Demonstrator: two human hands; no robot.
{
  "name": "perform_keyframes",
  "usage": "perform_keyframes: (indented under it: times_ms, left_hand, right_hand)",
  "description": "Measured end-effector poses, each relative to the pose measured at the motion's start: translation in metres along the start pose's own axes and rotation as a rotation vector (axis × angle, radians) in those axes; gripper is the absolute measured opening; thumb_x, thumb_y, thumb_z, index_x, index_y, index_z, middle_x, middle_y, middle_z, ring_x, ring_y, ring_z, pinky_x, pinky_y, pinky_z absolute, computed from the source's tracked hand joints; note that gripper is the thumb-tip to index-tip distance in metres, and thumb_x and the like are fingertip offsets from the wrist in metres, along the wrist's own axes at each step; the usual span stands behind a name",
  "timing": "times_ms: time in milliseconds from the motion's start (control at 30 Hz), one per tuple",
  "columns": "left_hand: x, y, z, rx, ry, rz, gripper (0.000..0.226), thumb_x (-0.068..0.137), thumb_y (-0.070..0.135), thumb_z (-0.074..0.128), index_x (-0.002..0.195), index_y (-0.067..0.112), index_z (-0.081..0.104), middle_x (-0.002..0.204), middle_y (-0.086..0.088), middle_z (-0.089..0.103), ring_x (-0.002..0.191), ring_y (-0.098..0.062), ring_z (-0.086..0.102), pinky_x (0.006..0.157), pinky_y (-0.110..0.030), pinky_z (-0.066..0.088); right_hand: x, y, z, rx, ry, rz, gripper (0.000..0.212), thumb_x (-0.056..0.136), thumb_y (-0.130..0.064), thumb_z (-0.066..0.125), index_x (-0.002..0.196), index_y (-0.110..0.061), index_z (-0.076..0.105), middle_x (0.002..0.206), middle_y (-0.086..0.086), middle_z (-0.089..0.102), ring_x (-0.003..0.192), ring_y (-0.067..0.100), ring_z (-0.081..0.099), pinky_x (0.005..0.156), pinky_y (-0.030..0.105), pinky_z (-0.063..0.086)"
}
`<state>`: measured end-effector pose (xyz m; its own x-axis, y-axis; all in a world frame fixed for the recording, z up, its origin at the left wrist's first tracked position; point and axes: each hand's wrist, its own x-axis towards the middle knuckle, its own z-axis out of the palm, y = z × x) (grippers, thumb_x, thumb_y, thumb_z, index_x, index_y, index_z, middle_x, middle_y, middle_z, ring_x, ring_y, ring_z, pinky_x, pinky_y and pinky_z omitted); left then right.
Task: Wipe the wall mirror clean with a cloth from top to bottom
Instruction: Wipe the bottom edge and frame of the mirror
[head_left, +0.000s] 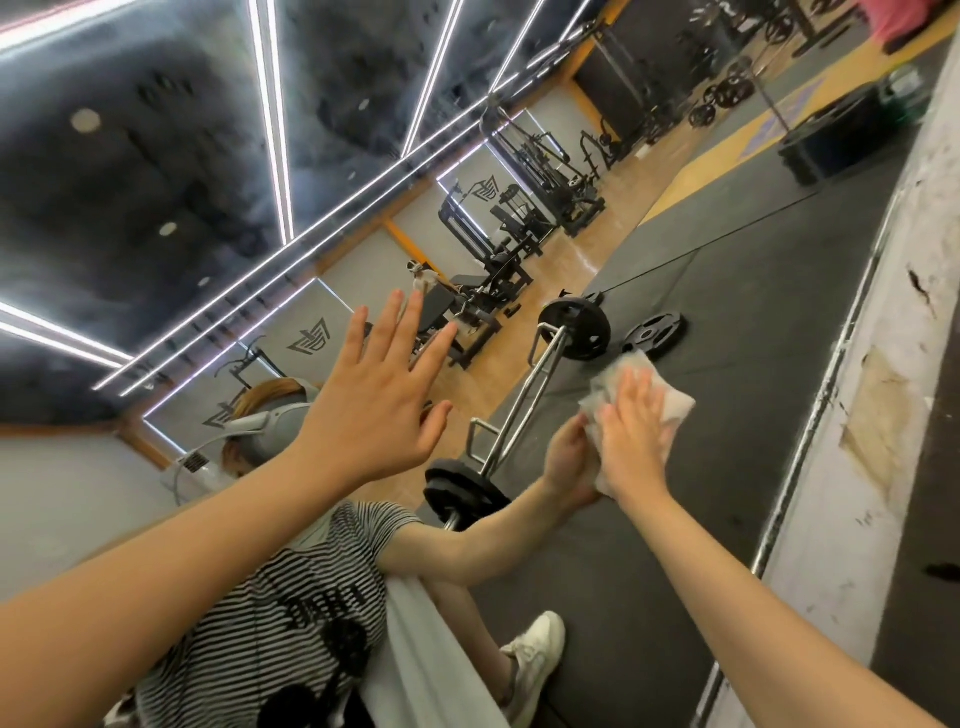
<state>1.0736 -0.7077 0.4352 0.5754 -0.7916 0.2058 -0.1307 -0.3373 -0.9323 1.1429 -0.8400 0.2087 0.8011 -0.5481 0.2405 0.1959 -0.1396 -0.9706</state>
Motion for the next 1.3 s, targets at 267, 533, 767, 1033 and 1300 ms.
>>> perform_keyframes:
  times_ms: [267,533,767,1033,1300]
  left_hand:
    - [-0.001,-0.002,-0.008,-0.087,0.132,0.089,0.031,0.086,0.029,0.037,0.087,0.01,0.062,0.103,-0.01,0.063,0.103,-0.03,0.062,0.105,-0.065,0.027]
    - [-0.003,-0.003,-0.006,-0.114,0.126,0.099,0.041,0.086,0.025,0.034,0.104,0.014,0.069,0.114,-0.007,0.065,0.112,-0.027,0.059,0.107,-0.065,0.02]
    - [0.0,-0.001,-0.001,0.008,0.031,0.047,0.067,0.089,0.049,0.035,0.136,0.005,0.053,0.143,-0.015,0.049,0.134,-0.03,0.043,0.112,-0.054,0.015]
    - [0.001,-0.001,0.004,0.04,-0.004,0.052,0.082,0.087,0.067,0.031,0.139,0.005,0.05,0.147,-0.015,0.044,0.141,-0.028,0.03,0.115,-0.055,0.011]
    - [0.0,-0.001,0.003,0.0,0.005,0.058,0.085,0.086,0.071,0.031,0.138,0.004,0.045,0.148,-0.016,0.043,0.141,-0.028,0.024,0.113,-0.058,0.012]
  right_hand:
    - [-0.006,-0.046,0.017,0.031,-0.059,-0.324,0.06,0.094,-0.043,0.013,0.145,-0.032,-0.015,0.151,-0.015,-0.02,0.142,0.007,-0.023,0.116,0.04,-0.016]
    - [-0.012,-0.046,-0.011,0.073,-0.189,-0.345,0.073,0.084,-0.034,0.02,0.155,-0.025,0.004,0.162,-0.007,-0.005,0.135,-0.001,-0.022,0.116,0.037,-0.012]
    - [-0.013,-0.035,-0.011,-0.058,-0.168,-0.367,0.062,0.098,-0.038,0.021,0.149,-0.027,-0.012,0.155,-0.012,-0.02,0.136,0.003,-0.028,0.119,0.04,-0.011]
    - [-0.008,-0.047,0.008,-0.062,-0.071,-0.323,0.069,0.078,-0.049,-0.004,0.142,-0.027,-0.019,0.15,-0.011,-0.024,0.137,0.006,-0.029,0.115,0.04,-0.017]
    - [-0.003,-0.064,0.0,-0.041,-0.109,-0.411,0.068,0.085,-0.047,0.0,0.149,-0.027,-0.012,0.149,-0.013,-0.025,0.137,0.007,-0.029,0.115,0.042,-0.017]
